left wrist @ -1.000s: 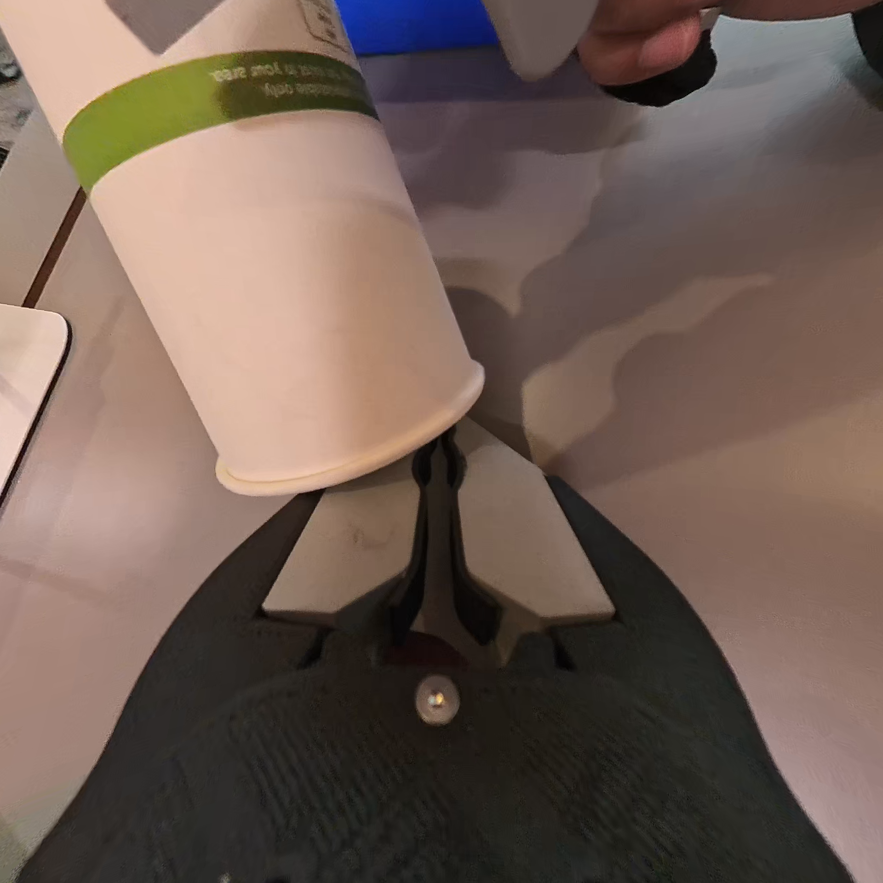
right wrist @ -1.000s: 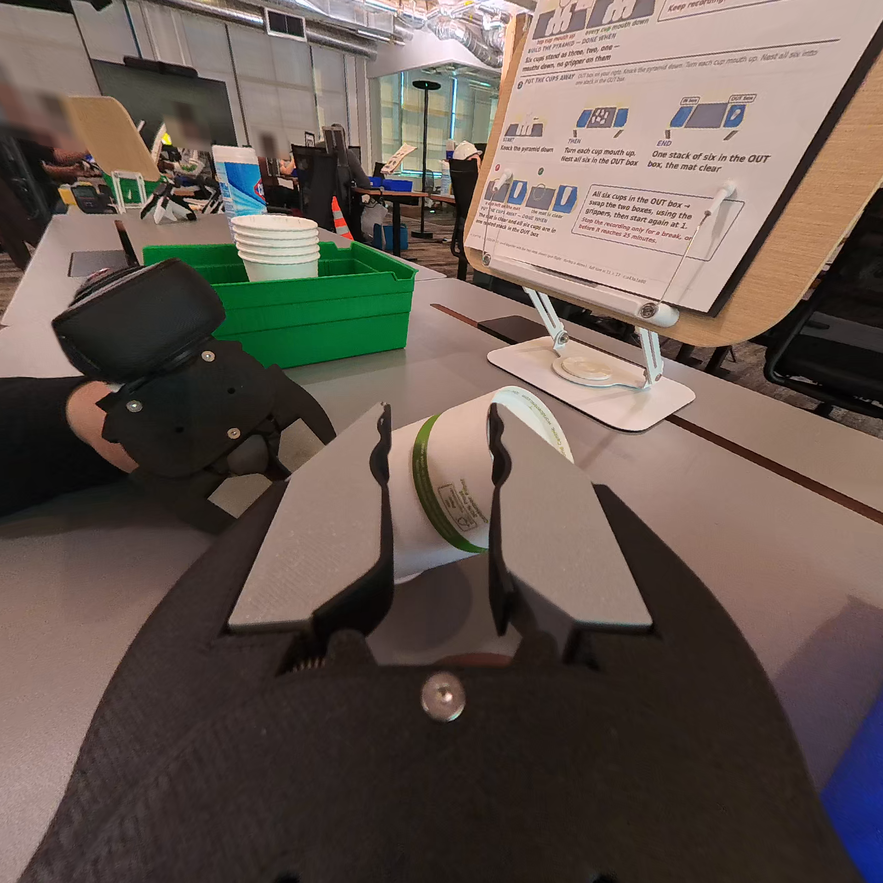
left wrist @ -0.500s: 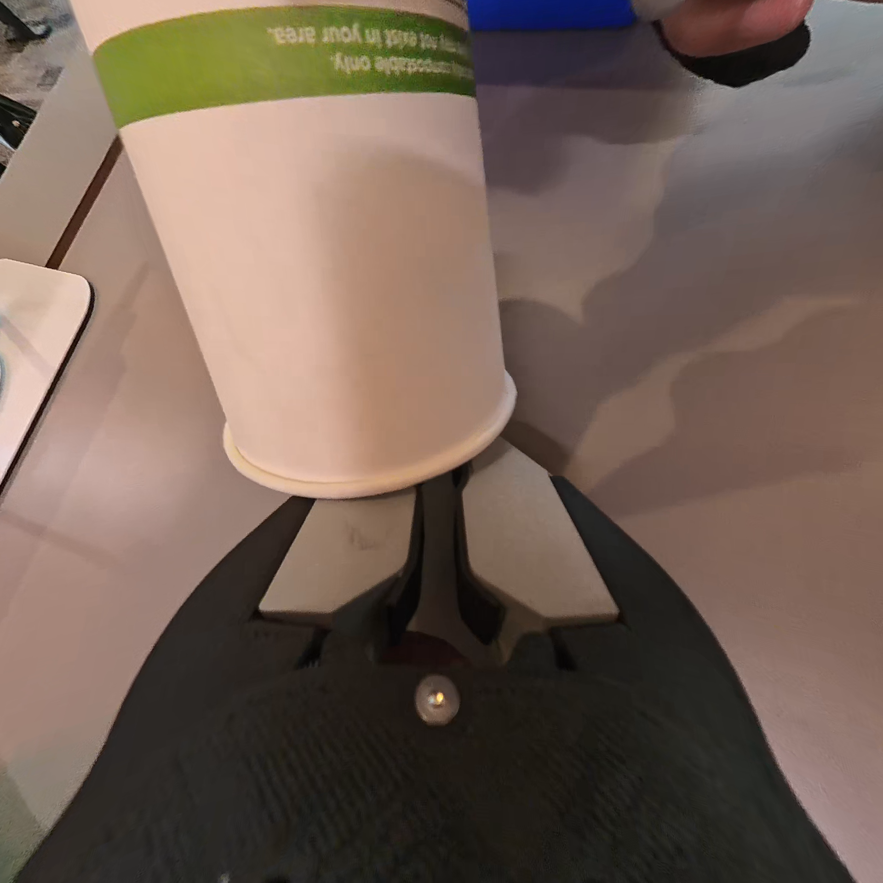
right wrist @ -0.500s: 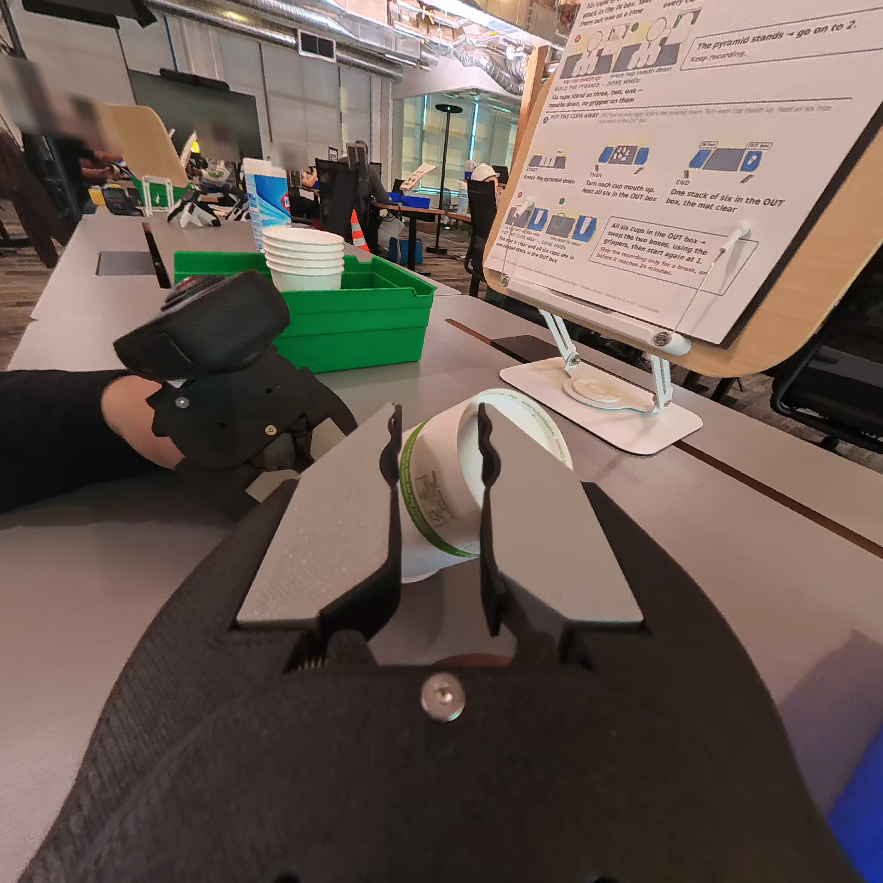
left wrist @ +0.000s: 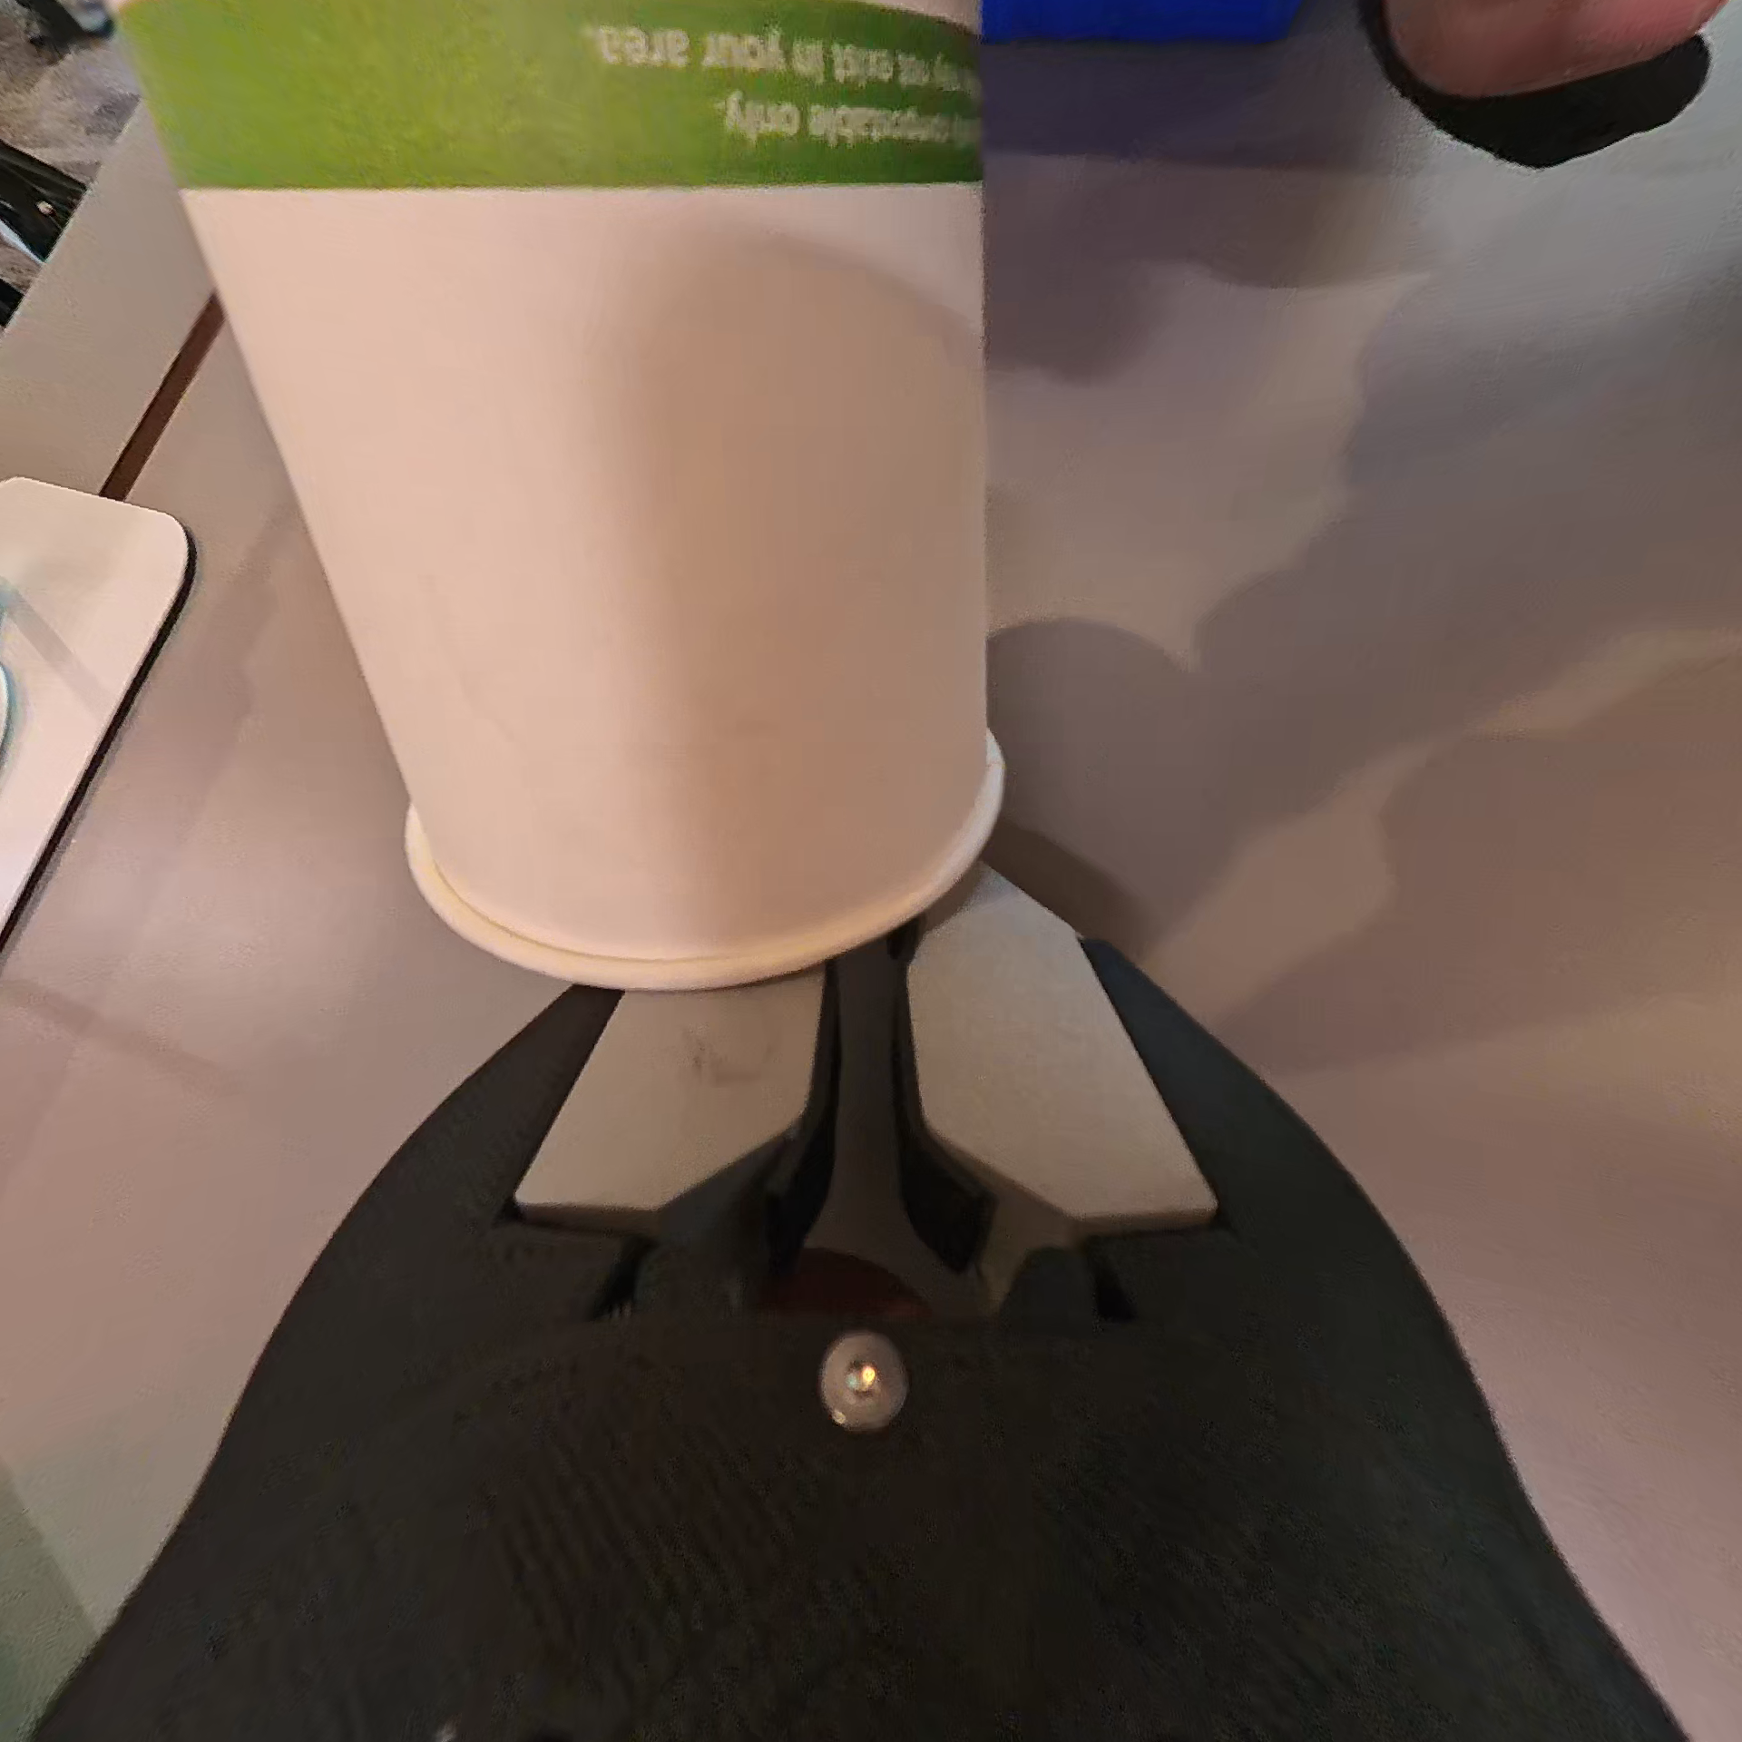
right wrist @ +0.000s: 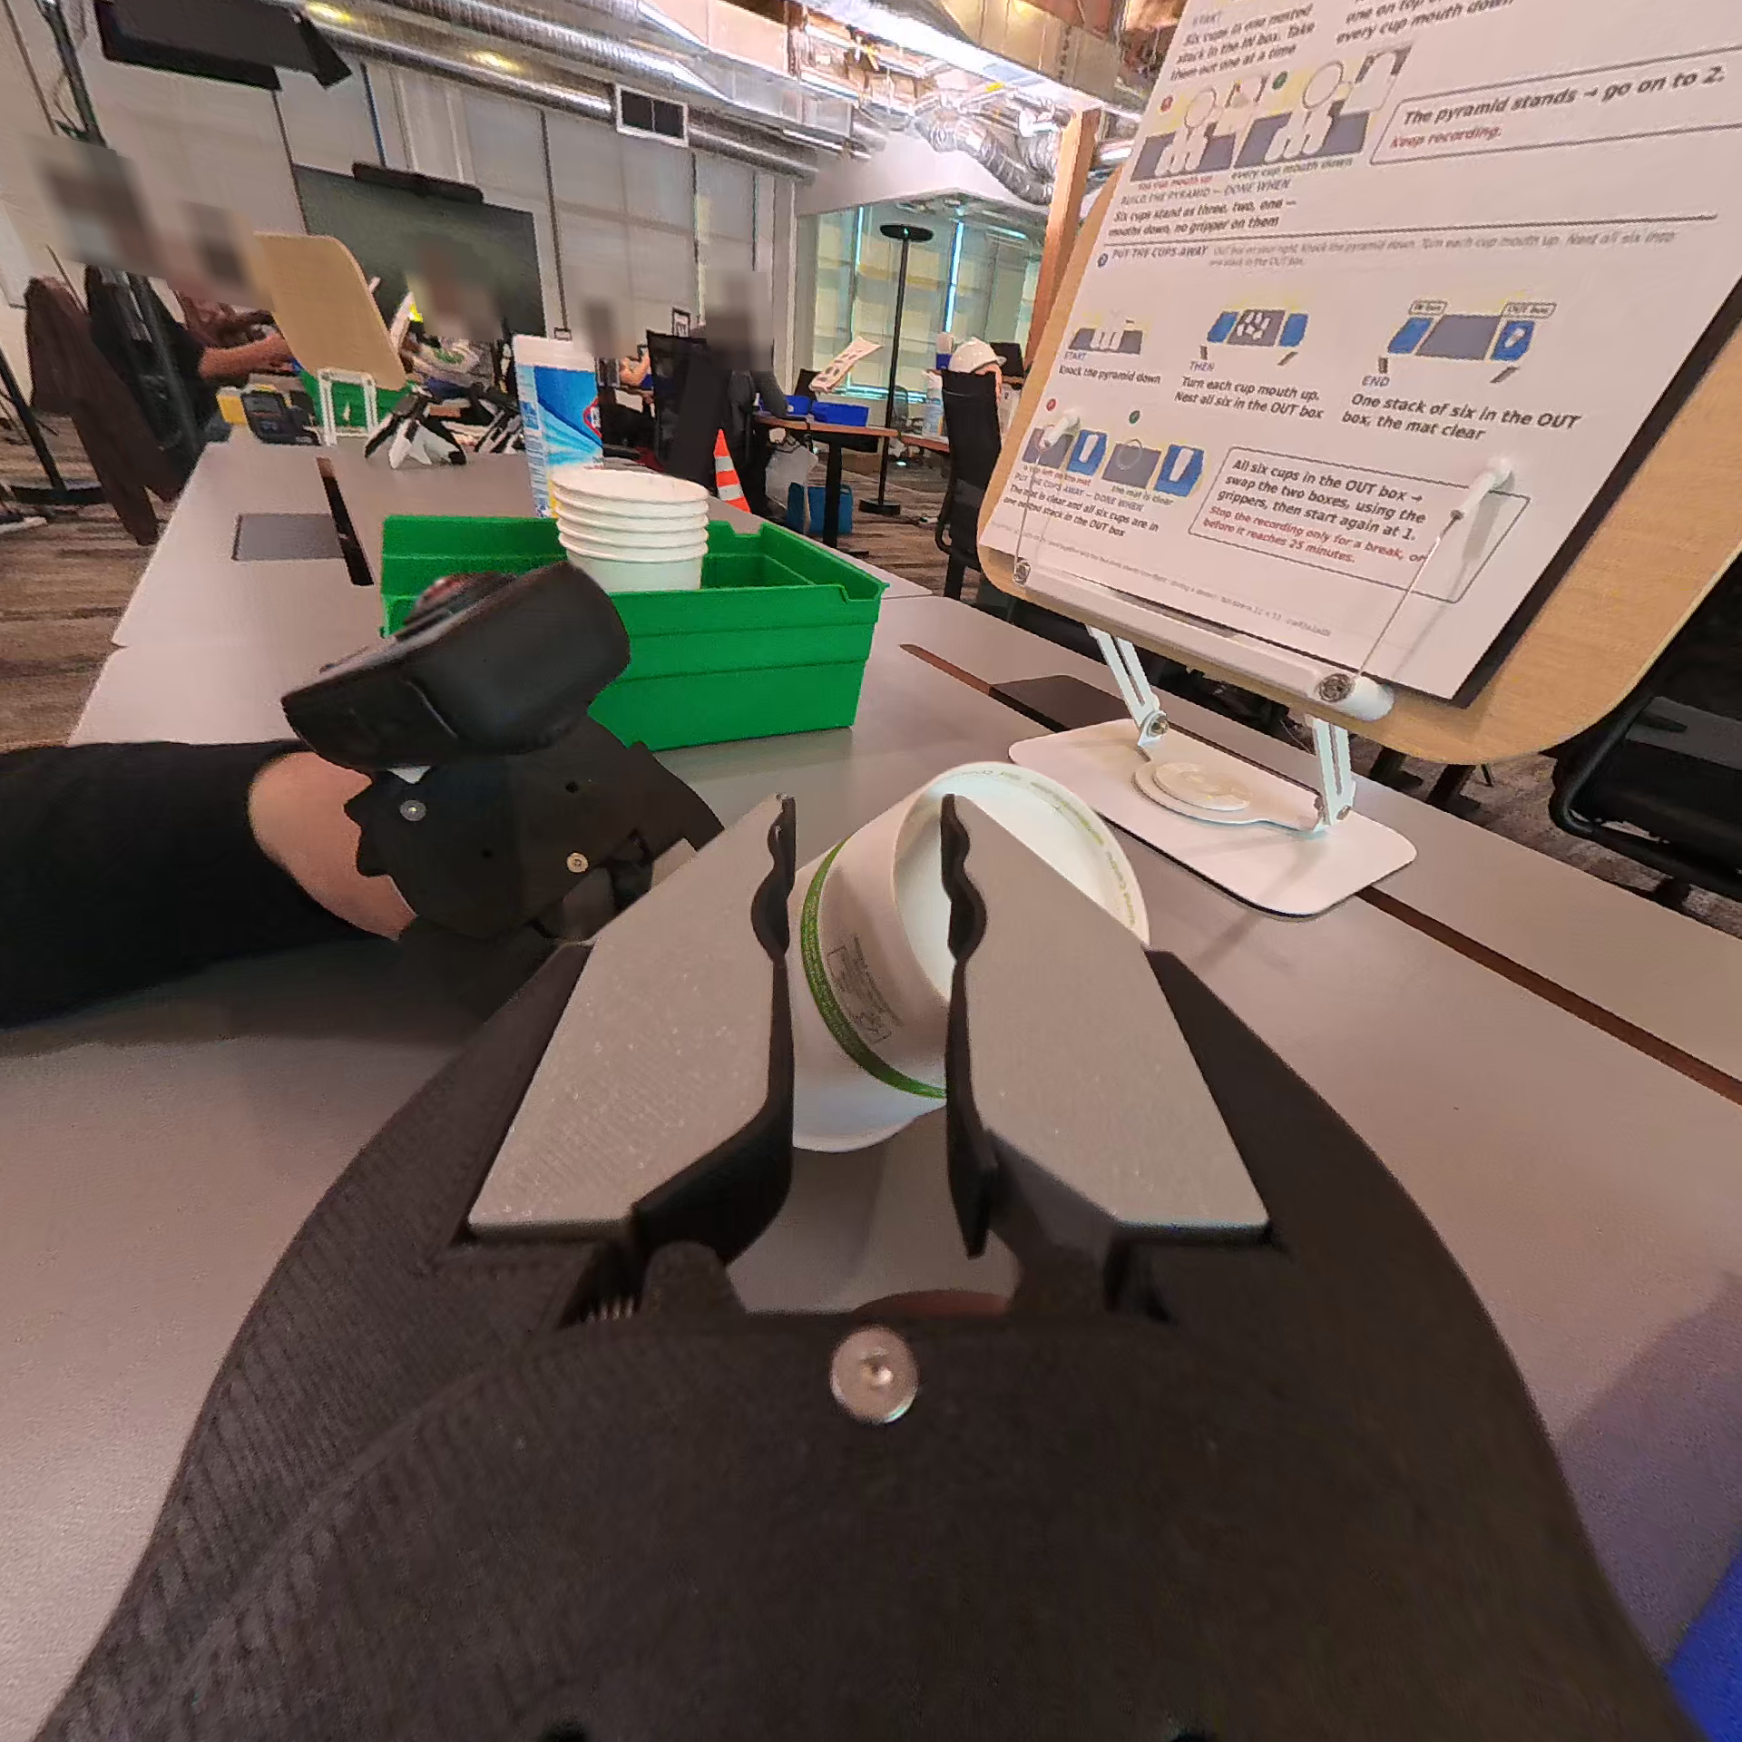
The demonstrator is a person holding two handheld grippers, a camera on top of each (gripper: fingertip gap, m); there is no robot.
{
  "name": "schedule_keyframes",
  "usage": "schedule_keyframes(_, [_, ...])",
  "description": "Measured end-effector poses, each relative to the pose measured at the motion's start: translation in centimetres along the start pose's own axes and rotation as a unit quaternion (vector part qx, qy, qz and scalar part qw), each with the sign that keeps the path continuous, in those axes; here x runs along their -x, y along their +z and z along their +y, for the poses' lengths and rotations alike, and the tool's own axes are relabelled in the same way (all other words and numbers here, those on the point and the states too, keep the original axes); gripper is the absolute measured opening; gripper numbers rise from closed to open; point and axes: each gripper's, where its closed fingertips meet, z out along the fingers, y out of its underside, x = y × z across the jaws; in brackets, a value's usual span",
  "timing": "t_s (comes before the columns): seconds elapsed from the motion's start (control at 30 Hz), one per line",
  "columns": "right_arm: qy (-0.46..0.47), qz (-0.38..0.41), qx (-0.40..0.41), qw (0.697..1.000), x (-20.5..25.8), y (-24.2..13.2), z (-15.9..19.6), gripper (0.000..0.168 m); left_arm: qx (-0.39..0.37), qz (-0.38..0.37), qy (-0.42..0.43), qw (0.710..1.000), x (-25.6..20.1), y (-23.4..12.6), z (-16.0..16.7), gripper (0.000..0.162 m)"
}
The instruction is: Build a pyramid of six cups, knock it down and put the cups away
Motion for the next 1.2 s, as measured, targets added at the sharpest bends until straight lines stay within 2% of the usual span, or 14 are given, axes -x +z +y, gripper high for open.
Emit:
schedule_keyframes(0.2, [-0.004, -0.005, -0.004, 1.000, 0.5, -0.2, -0.6, 0.024, 0.004, -0.006, -0.001, 1.000, 0.0, 0.1, 0.0, 0.000])
schedule_keyframes(0.3, [-0.021, 0.020, 0.000, 1.000, -0.1, -0.3, -0.6, 0.006, 0.005, -0.016, 0.010, 1.000, 0.1, 0.1, 0.0, 0.000])
schedule_keyframes(0.43, [-0.027, 0.031, 0.023, 0.999, -0.6, -0.4, -0.1, 0.004, 0.010, -0.045, 0.029, 0.998, 0.6, 0.2, 0.2, 0.000])
schedule_keyframes(0.77, [-0.024, 0.030, 0.059, 0.998, -0.8, -0.3, 0.9, 0.000, 0.010, -0.041, 0.019, 0.999, 0.8, 0.2, 0.3, 0.000])
schedule_keyframes(0.97, [-0.040, 0.056, 0.079, 0.994, -1.7, -0.4, 1.4, 0.000, 0.021, -0.047, 0.006, 0.999, 1.6, -0.2, 1.0, 0.000])
schedule_keyframes(1.2, [-0.119, 0.091, 0.143, 0.978, -2.7, -0.6, 2.9, 0.000, 0.032, -0.062, -0.061, 0.996, 4.0, -1.1, 2.4, 0.019])
